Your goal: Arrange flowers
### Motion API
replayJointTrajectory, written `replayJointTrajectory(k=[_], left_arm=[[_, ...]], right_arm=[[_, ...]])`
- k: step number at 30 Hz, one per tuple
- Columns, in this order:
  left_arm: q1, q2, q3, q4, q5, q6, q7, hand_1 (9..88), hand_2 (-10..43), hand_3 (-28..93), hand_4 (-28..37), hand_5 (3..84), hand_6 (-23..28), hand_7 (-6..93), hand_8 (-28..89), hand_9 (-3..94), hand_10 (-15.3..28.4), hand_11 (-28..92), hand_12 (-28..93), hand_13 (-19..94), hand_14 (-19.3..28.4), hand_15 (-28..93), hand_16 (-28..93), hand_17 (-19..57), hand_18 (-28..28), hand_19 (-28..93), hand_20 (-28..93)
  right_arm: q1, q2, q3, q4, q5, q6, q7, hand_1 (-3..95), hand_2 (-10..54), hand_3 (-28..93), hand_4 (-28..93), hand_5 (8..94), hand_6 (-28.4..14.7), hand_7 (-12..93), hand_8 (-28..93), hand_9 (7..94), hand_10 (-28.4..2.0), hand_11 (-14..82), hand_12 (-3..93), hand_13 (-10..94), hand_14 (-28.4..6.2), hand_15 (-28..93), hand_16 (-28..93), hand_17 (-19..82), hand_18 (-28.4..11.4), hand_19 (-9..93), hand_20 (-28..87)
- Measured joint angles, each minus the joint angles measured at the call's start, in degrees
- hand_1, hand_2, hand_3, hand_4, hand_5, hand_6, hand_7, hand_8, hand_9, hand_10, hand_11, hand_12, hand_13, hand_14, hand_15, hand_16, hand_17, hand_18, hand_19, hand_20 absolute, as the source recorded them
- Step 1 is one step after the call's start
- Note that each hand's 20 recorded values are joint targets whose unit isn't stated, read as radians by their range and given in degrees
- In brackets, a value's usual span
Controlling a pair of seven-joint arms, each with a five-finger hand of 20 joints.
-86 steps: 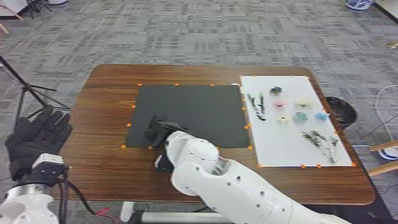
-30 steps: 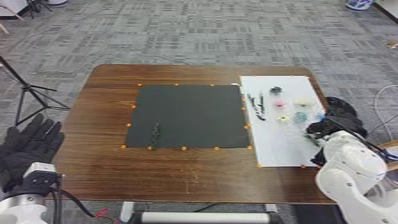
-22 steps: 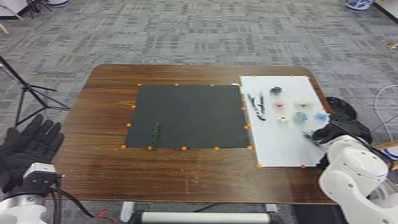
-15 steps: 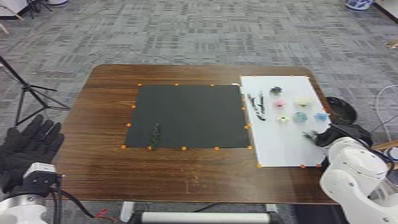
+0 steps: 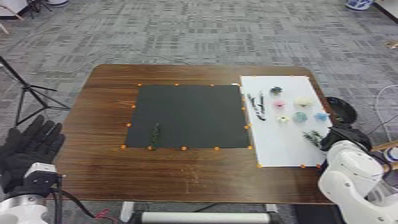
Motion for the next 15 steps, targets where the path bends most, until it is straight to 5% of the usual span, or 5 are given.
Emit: replayJointTrajectory(k=[15], left_arm=[[-0.30,0.01,0.32,0.01,-0.11,-0.01,-0.13,23.3,17.4,71,-28.3,43.6,7.3,13.5,-10,37.6,15.4,24,9,28,14.6,34,-6,-5.6,11.8,27,12]], right_arm=[[-0.63,0.06,-1.02,-1.81,-1.87,8.41,-0.85,51.6,-9.5,71,-22,75.8,-2.3,41,20,77.2,-13.7,32.0,48.2,75,-10.5,72,34,38,-27.9,87,29]])
